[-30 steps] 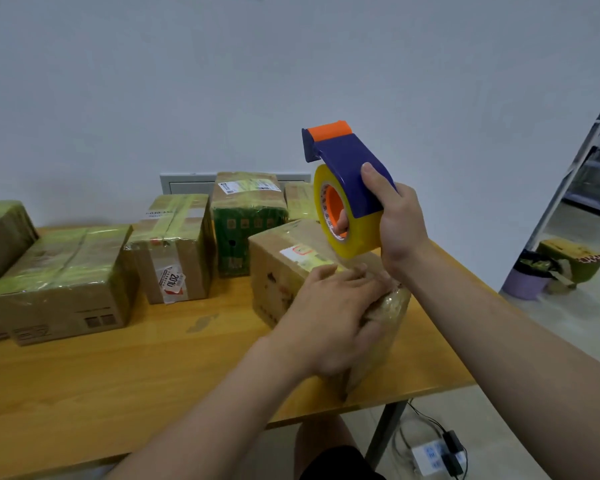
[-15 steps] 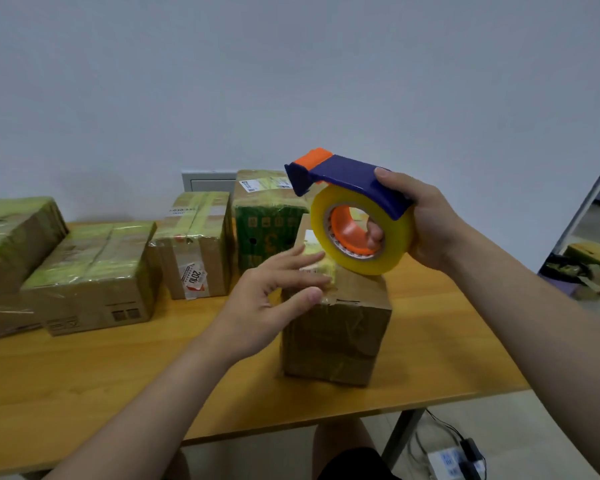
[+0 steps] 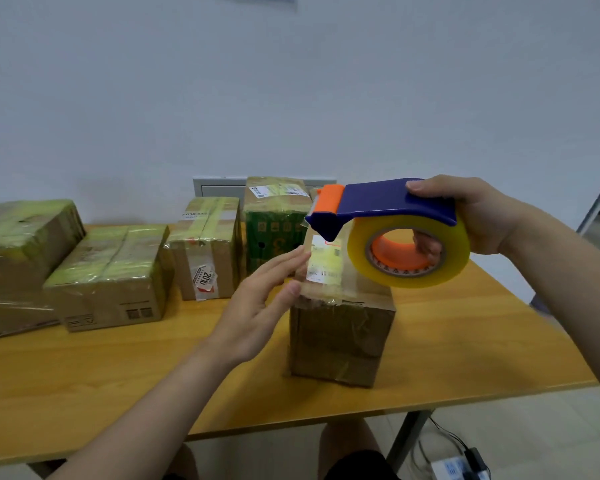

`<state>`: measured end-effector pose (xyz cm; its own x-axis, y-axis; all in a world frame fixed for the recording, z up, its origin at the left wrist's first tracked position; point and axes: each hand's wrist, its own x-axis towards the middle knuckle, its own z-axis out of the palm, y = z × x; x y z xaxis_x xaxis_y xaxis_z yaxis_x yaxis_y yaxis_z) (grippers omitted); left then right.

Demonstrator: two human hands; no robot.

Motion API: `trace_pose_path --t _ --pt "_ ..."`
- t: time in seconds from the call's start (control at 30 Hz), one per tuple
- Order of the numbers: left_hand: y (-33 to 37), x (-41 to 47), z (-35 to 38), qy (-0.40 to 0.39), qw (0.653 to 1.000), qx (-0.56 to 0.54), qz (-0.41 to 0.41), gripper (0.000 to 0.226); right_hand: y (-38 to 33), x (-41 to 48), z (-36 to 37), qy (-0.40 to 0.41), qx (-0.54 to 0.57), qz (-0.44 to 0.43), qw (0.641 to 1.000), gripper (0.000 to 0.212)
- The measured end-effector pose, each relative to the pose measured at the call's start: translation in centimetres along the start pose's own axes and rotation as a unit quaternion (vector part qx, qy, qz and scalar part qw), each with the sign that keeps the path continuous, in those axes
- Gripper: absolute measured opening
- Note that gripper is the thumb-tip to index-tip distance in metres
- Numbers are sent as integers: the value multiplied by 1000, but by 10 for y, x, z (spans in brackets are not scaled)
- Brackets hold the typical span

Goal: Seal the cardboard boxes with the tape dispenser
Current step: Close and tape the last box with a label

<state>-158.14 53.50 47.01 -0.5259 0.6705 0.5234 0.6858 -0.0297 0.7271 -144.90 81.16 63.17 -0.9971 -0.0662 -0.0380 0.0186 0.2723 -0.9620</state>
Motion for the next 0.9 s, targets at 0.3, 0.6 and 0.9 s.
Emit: trace_pose_path --t 0.3,0.6,0.9 --pt "10 12 25 -10 979 -133 -158 46 12 13 22 39 12 -30 999 41" --pt "-11 10 27 1 993 -96 -66 61 20 24 23 80 36 -34 996 48" --pt "-14 15 38 -36 976 -187 -106 98 20 28 21 46 7 -33 998 41"
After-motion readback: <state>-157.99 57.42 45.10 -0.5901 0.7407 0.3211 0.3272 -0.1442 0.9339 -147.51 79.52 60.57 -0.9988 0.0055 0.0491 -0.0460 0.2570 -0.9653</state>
